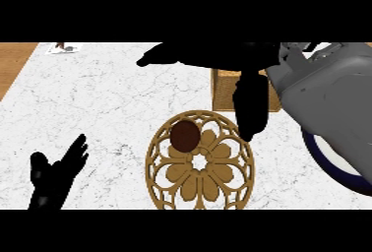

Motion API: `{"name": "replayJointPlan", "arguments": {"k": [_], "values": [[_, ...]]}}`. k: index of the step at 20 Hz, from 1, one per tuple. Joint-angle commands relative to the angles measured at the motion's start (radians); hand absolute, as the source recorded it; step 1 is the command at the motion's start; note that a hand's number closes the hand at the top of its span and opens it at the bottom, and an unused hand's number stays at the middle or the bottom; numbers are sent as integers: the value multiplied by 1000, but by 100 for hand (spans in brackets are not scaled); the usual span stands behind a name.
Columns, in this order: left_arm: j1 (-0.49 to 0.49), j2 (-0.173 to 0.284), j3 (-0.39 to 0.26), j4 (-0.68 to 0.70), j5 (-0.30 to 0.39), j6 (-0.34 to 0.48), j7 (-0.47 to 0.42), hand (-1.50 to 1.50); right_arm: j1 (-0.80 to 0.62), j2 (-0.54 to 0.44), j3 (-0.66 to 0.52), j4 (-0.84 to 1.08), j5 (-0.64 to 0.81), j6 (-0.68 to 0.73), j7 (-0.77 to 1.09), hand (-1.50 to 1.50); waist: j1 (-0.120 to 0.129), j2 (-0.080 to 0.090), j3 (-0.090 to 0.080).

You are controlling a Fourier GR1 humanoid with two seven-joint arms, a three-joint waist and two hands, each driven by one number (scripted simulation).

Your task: Pick the cupcake from the placemat and place it in the basket

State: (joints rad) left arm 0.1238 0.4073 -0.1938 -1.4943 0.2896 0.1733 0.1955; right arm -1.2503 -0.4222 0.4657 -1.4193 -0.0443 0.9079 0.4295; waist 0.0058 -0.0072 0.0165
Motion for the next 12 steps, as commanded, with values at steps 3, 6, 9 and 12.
{"name": "replayJointPlan", "arguments": {"k": [3, 6, 9, 12], "values": [[17, -25, -20, 59, -31, 17, 40, 0, 137, 65, 41, -50, 131, -85, -56, -150, 1, 11, -16], [19, -15, -16, 38, -25, -8, 60, 0, 174, 65, 35, -77, 162, -87, -67, -150, -4, 8, -16], [58, -2, -7, -1, -14, -20, 71, 0, 213, 98, 115, -64, 271, -130, -82, -150, 7, 9, -16], [-15, -75, -40, 78, -54, 15, 52, 0, 219, 117, 161, 5, 339, -138, -141, -150, 3, 16, -17]]}}
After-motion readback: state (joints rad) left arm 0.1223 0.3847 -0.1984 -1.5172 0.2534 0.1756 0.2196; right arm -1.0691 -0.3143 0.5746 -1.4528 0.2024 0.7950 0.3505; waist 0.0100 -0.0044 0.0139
